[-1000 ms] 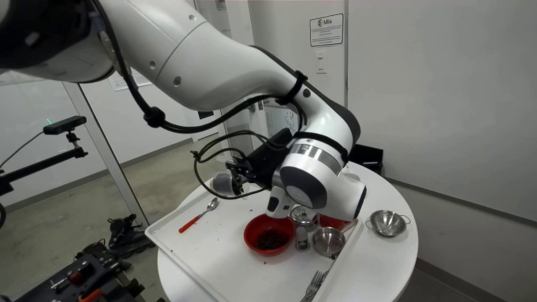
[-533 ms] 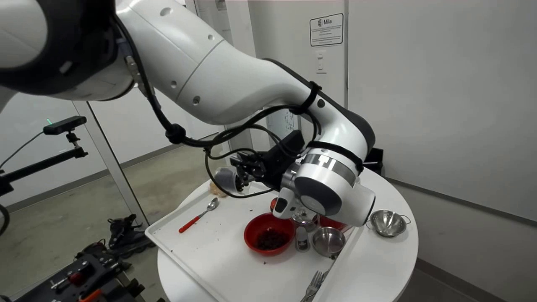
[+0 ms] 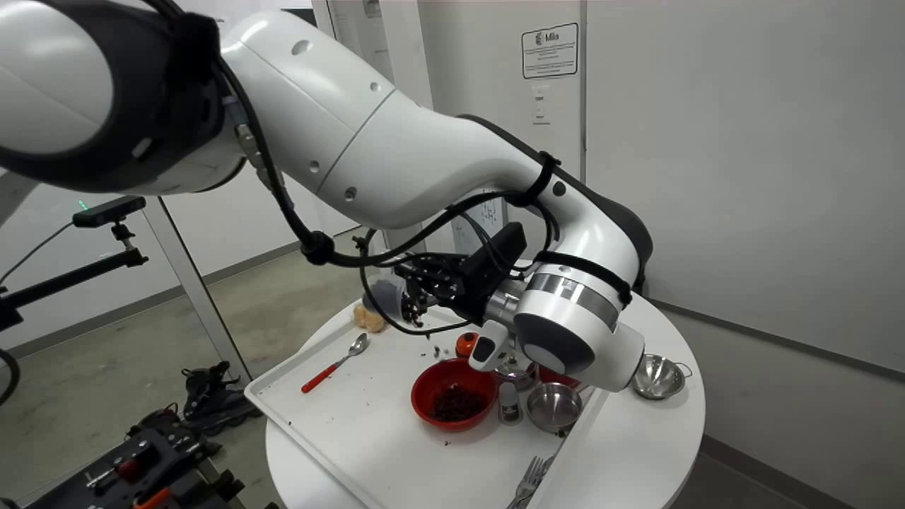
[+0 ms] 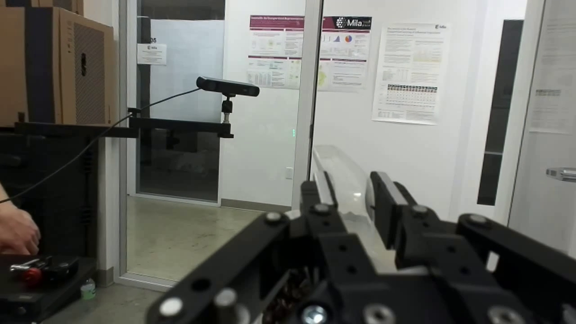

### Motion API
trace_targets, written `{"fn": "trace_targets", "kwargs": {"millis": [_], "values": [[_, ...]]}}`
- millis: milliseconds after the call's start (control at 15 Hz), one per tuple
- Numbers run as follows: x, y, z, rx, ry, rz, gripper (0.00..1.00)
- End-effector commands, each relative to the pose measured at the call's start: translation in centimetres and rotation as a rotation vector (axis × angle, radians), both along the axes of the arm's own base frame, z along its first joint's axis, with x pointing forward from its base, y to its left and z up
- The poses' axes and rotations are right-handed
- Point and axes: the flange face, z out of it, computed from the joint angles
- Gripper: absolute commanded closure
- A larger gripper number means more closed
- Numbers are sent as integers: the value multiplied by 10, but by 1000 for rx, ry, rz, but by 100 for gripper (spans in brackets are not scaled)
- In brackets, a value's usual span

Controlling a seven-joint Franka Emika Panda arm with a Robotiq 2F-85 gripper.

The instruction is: Pick up the jug and pour some of its contents into the red bowl

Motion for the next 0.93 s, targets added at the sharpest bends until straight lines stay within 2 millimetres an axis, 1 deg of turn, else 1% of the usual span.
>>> {"fn": "trace_targets", "kwargs": {"millis": [0, 400, 667, 867], "values": [[8, -6, 0, 38, 4, 18, 90], [17, -1, -1, -46, 12, -41, 90], [22, 5, -2, -140, 14, -73, 91], [28, 13, 1, -236, 11, -111, 90]]}}
